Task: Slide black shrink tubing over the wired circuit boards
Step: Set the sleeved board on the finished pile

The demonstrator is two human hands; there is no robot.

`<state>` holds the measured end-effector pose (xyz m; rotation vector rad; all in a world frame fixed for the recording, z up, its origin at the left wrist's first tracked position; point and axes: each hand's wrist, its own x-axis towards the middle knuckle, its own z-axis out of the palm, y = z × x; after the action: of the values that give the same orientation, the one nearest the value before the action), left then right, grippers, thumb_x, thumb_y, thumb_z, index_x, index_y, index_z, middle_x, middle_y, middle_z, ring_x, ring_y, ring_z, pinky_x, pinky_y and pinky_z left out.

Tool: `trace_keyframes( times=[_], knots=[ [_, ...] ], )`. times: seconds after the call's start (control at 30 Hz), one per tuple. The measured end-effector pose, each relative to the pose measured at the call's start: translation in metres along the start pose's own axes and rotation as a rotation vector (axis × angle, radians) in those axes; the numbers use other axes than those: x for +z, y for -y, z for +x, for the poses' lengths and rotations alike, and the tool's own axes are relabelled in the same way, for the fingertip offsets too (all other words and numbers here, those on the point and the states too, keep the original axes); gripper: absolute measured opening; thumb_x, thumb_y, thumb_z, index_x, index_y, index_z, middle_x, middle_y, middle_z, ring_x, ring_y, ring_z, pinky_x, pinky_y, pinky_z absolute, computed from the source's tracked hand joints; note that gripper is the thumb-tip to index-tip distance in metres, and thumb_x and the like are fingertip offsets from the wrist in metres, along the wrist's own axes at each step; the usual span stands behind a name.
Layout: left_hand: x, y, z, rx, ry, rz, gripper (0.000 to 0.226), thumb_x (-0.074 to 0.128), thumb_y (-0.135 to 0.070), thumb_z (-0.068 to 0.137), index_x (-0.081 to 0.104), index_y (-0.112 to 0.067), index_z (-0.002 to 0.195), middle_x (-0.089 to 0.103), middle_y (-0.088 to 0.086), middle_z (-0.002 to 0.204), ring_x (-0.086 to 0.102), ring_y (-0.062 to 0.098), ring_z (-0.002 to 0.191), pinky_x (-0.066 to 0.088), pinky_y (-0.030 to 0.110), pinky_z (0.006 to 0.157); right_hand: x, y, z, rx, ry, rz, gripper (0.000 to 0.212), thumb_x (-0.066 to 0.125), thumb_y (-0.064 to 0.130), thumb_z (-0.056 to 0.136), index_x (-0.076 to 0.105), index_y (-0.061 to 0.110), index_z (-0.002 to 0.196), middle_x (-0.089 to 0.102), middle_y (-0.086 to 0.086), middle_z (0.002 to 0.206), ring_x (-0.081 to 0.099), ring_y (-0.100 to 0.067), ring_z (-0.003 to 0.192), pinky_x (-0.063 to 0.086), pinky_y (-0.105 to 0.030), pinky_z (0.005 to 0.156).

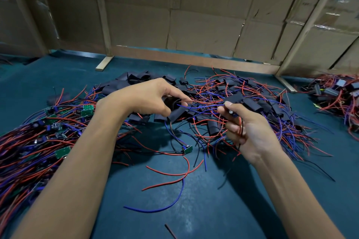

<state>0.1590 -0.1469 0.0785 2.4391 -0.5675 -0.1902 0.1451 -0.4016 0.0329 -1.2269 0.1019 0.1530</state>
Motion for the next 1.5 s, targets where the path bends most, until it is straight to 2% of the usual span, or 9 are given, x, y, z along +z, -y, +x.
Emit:
trace_keyframes(
  times=[0.1,0.17,0.3,0.43,0.57,0.73,0.87,1.13,1.5],
  knots=[
    [0.001,-0.001,0.001,0.001,0.008,-0.022,0.068,0.063,0.004,0.077,0.067,-0.039,0.129,0.072,-0.022,0.111,0.060,-0.013,0.069,0.040,0.004,0.063,0.004,-0.005,-0.003,-0.176,0.012,-0.091,0.010,0.071,0.019,0.092,0.074,0.016,0.083,0.074,-0.005,0.082,0.033,-0.009,0.042,0.019,-0.015,0.036],
    [0.002,-0.006,0.002,-0.002,-0.008,0.042,0.068,0.066,-0.003,0.077,0.064,-0.046,0.130,0.072,-0.023,0.093,0.047,0.001,0.050,0.042,0.016,0.060,0.008,-0.009,-0.007,-0.318,0.029,-0.193,0.006,0.075,0.022,0.090,0.079,0.020,0.087,0.070,-0.003,0.073,0.035,-0.010,0.045,0.024,-0.016,0.038],
    [0.011,-0.021,0.008,0.047,0.002,0.143,0.057,0.068,-0.015,0.078,0.065,-0.046,0.126,0.068,-0.014,0.075,0.054,0.010,0.061,0.049,0.029,0.062,0.014,-0.020,-0.011,-0.530,0.075,-0.432,0.019,0.074,0.018,0.092,0.080,0.022,0.110,0.057,0.013,0.060,0.041,0.000,0.052,0.034,-0.013,0.051],
    [0.025,-0.031,0.016,0.101,-0.014,0.268,0.018,0.067,-0.021,0.080,0.064,-0.023,0.097,0.052,-0.006,0.063,0.047,0.006,0.057,0.035,0.028,0.056,0.014,-0.023,-0.009,-0.388,0.230,-0.469,0.040,0.054,0.004,0.102,0.065,0.029,0.131,0.046,0.012,0.073,0.040,-0.006,0.056,0.034,-0.017,0.052],
    [0.026,-0.034,0.017,0.122,-0.037,0.269,0.043,0.067,-0.017,0.080,0.064,-0.020,0.123,0.050,-0.013,0.063,0.051,-0.006,0.061,0.034,0.017,0.054,0.012,-0.020,-0.008,-0.395,0.234,-0.487,0.046,0.054,0.005,0.102,0.054,0.034,0.137,0.062,0.005,0.084,0.052,-0.008,0.059,0.040,-0.021,0.053],
    [0.019,-0.036,0.012,0.136,-0.065,0.236,0.070,0.067,-0.009,0.079,0.054,-0.030,0.145,0.053,-0.022,0.075,0.047,-0.024,0.065,0.033,0.003,0.059,0.008,-0.015,-0.007,-0.376,0.195,-0.299,0.022,0.076,0.020,0.081,0.074,0.011,0.100,0.078,-0.014,0.087,0.074,-0.021,0.072,0.046,-0.023,0.045],
    [0.019,-0.040,0.011,0.125,-0.049,0.298,0.070,0.065,-0.013,0.083,0.049,-0.033,0.148,0.068,-0.001,0.118,0.060,0.004,0.096,0.047,0.023,0.086,0.006,-0.016,-0.005,-0.358,0.212,-0.230,0.017,0.080,0.023,0.074,0.081,0.013,0.088,0.075,-0.017,0.081,0.070,-0.020,0.070,0.043,-0.022,0.046],
    [0.025,-0.038,0.019,0.145,-0.088,0.366,0.058,0.061,-0.015,0.088,0.054,-0.026,0.143,0.069,0.007,0.119,0.062,0.025,0.111,0.050,0.040,0.091,0.010,-0.017,-0.008,-0.538,0.124,-0.294,0.018,0.080,0.003,0.079,0.082,0.016,0.091,0.070,0.007,0.066,0.052,-0.002,0.050,0.040,-0.011,0.050],
    [0.033,-0.037,0.018,0.354,-0.229,0.242,0.058,0.069,-0.009,0.084,0.058,-0.015,0.141,0.070,0.002,0.123,0.063,0.012,0.112,0.040,0.013,0.092,0.008,-0.018,-0.009,-0.559,0.032,-0.370,0.007,0.082,0.020,0.082,0.081,0.021,0.088,0.066,0.011,0.062,0.052,-0.001,0.051,0.041,-0.012,0.053]
  ],
)
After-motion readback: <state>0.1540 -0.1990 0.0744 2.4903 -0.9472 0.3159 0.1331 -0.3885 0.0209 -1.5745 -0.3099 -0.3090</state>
